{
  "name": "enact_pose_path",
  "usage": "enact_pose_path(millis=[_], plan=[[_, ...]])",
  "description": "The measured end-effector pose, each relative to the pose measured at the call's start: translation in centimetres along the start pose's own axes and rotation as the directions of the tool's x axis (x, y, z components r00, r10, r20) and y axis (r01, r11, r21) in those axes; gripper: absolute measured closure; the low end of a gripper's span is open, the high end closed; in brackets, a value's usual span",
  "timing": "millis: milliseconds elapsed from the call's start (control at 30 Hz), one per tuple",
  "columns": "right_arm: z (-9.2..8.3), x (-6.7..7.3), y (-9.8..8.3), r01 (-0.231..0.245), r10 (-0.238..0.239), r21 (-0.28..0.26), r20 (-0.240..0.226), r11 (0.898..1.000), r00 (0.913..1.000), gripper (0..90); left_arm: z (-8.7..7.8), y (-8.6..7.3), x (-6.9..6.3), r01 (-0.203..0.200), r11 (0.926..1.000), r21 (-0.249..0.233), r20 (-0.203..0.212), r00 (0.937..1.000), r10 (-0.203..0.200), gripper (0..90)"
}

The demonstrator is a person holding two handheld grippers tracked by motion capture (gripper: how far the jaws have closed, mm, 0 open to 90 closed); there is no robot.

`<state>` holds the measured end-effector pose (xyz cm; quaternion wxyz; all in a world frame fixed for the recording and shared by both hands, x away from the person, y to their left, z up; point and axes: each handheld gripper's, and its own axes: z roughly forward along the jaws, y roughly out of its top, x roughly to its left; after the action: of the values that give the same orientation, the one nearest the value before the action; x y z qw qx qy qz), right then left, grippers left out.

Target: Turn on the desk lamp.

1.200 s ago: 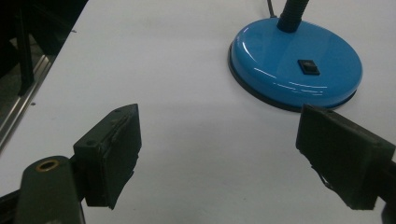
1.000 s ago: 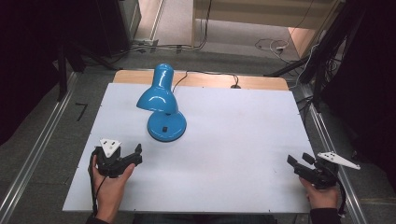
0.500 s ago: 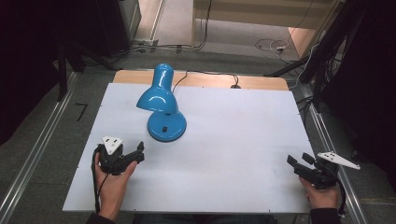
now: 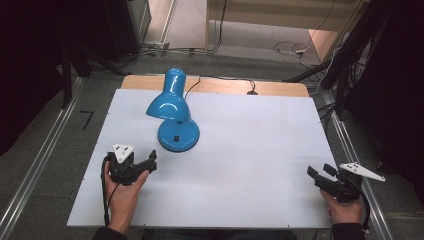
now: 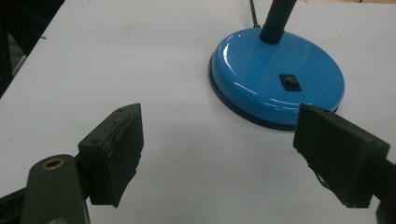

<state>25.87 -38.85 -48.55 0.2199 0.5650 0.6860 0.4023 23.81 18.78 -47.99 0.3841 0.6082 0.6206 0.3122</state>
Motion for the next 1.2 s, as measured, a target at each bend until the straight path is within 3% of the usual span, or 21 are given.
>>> enact_pose_path(millis=[1200], plan=[[0.1, 0.1, 0.0, 0.003, -0.003, 0.005, 0.0, 1.0, 1.0, 28.5, 1.5, 0.9, -0.9, 0.017, 0.9999, -0.003, 0.032, 0.9993, -0.017, 19.1]])
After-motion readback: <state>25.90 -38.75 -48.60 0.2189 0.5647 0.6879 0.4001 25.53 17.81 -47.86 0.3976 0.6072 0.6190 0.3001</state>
